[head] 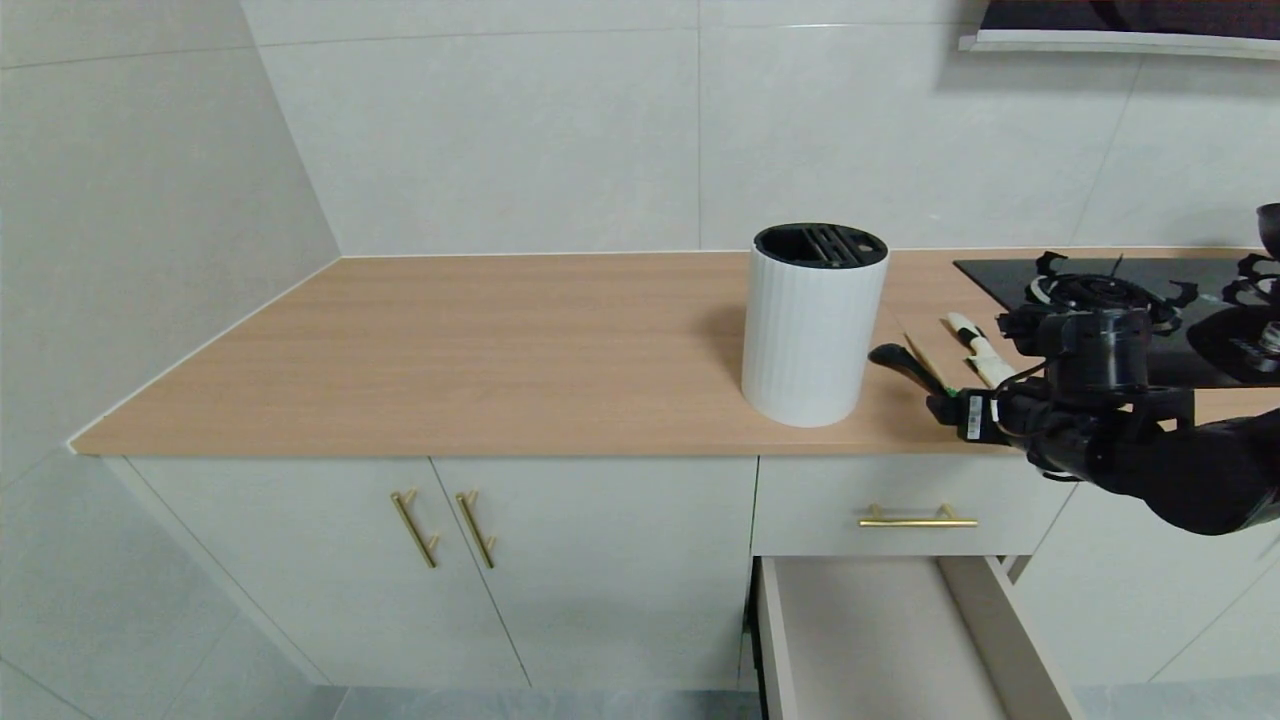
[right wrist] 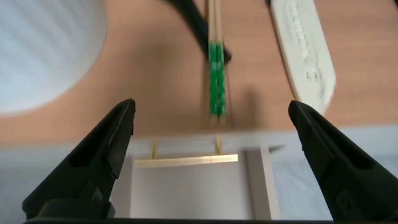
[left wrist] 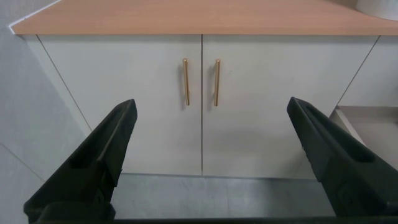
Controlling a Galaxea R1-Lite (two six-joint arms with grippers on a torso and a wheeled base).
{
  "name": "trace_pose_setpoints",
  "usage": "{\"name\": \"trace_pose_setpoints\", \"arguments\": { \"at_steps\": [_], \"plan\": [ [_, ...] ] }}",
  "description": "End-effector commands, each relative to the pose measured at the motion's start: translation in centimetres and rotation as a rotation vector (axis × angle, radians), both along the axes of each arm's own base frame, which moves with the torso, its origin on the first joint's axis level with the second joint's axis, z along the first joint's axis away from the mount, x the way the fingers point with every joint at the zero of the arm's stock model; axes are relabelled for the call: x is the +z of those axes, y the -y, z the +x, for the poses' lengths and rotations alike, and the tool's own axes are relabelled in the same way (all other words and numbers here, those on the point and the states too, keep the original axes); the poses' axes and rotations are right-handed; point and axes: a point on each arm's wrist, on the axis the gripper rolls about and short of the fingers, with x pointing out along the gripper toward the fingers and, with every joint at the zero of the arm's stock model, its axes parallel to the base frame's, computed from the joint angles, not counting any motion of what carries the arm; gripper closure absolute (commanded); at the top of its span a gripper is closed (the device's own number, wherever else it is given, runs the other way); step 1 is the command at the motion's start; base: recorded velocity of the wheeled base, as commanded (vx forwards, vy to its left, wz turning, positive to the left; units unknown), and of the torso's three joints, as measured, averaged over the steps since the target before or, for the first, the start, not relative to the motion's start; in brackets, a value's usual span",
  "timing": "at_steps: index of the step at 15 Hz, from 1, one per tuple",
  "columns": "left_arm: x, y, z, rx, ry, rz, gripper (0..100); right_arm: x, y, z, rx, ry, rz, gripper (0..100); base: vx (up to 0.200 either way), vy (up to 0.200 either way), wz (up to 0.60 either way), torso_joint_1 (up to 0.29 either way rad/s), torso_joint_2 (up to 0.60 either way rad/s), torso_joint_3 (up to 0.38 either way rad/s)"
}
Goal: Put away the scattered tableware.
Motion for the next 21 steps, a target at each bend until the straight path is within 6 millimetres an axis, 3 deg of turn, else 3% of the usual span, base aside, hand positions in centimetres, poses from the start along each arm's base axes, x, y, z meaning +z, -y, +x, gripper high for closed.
{"name": "trace_pose_setpoints", "arguments": {
  "at_steps": [1,13,14,21],
  "plan": [
    [0.0,0.0,0.0,0.001,0.0,-0.001,0,-2.22,0.03,1.02,-0.017,-0.043,-0.015,0,0.0,0.0,0.0,0.0,0.0,0.0],
    [0.0,0.0,0.0,0.001,0.0,-0.001,0,-2.15,0.4,1.64,-0.039,-0.012,0.029,0,0.0,0.0,0.0,0.0,0.0,0.0],
    [0.0,0.0,0.0,0.001,0.0,-0.001,0,-2.16,0.39,1.73,-0.039,-0.006,0.03,100,0.0,0.0,0.0,0.0,0.0,0.0],
    [0.0,0.0,0.0,0.001,0.0,-0.001,0,-2.41,0.34,1.95,-0.038,0.004,0.034,100,0.0,0.0,0.0,0.0,0.0,0.0]
  ]
}}
